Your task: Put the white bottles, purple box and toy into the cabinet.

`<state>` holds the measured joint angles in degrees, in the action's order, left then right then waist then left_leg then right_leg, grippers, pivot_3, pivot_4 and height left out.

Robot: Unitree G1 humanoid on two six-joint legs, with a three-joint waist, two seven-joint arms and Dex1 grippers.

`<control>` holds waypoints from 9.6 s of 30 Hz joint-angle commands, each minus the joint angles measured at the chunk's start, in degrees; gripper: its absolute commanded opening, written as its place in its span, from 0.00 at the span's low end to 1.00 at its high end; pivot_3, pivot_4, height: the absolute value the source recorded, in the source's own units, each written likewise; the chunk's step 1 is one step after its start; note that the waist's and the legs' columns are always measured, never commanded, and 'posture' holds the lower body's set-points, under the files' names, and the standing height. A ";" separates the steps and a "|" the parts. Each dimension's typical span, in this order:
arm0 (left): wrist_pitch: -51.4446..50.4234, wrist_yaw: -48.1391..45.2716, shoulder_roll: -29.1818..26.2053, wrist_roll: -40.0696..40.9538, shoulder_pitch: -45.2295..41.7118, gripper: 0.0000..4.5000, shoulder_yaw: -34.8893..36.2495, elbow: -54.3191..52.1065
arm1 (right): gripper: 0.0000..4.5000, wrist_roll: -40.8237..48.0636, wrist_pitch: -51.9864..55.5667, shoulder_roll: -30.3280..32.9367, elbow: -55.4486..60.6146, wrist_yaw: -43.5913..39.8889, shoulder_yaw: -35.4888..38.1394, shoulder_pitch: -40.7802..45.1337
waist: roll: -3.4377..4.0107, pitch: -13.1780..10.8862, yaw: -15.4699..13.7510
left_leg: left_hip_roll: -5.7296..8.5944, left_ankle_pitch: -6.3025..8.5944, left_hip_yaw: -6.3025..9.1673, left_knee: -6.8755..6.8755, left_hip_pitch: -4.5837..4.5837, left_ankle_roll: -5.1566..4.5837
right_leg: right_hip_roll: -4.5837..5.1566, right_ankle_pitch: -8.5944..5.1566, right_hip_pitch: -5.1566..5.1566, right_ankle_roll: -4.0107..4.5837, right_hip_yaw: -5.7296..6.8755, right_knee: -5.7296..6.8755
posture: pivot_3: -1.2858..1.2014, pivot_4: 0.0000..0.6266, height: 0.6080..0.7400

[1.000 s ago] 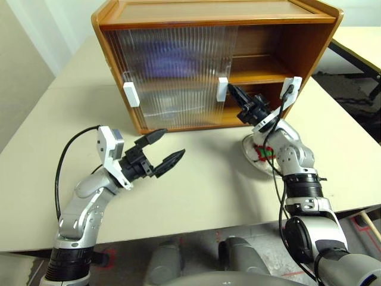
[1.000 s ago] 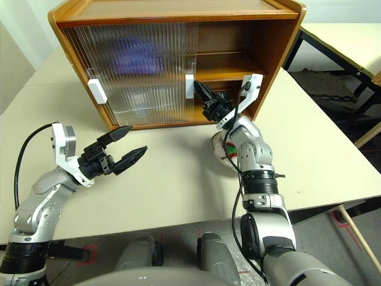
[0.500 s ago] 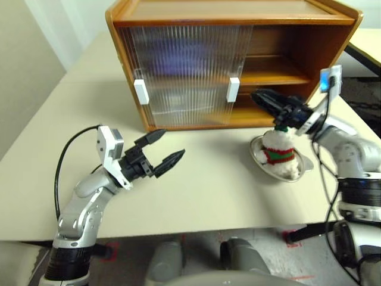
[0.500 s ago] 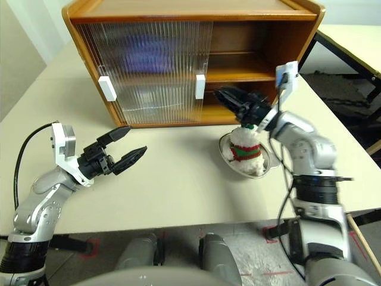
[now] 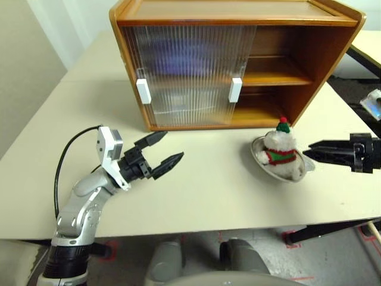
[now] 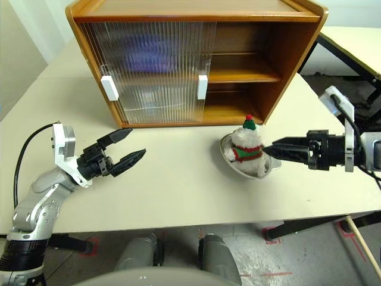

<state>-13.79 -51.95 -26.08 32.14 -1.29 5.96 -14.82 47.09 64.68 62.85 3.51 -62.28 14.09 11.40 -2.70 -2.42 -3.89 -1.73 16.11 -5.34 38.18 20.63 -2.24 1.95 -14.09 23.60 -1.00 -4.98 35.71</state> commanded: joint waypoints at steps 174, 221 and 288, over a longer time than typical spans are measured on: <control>1.29 3.12 1.99 5.84 -0.77 1.00 0.89 -2.67 | 0.08 0.30 6.66 -21.60 -22.70 11.65 18.13 -2.07 | 0.21 0.09 -1.81 | 0.03 -0.06 0.12 0.78 0.60 -0.22 | -0.10 0.30 -0.07 -0.18 0.03 0.10 | 0.60 0.03 1.00; 1.57 1.86 1.92 5.24 -1.79 1.00 0.90 -1.62 | 0.00 5.71 -28.32 -45.15 -49.81 39.48 29.58 28.90 | 0.47 0.23 0.05 | 0.02 -0.05 0.12 0.75 0.61 -0.24 | -0.08 0.49 0.05 0.01 -0.01 0.10 | 0.60 0.00 1.00; 3.33 1.96 2.22 4.85 -0.15 1.00 0.96 -1.43 | 0.70 -10.17 -44.58 -49.55 -27.94 15.66 6.23 5.82 | 0.74 0.46 0.05 | -0.04 -0.02 0.06 0.65 0.64 -0.18 | -0.01 0.65 0.38 0.13 0.06 0.18 | 0.61 0.00 1.00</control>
<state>-10.75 -49.54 -23.67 37.72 -1.62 7.36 -16.86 37.86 19.70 13.14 -27.77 -43.44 22.83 17.79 -1.96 -1.97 -3.84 -1.78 16.09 -5.34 38.83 21.29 -2.42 1.93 -13.46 23.97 -0.85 -4.94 35.90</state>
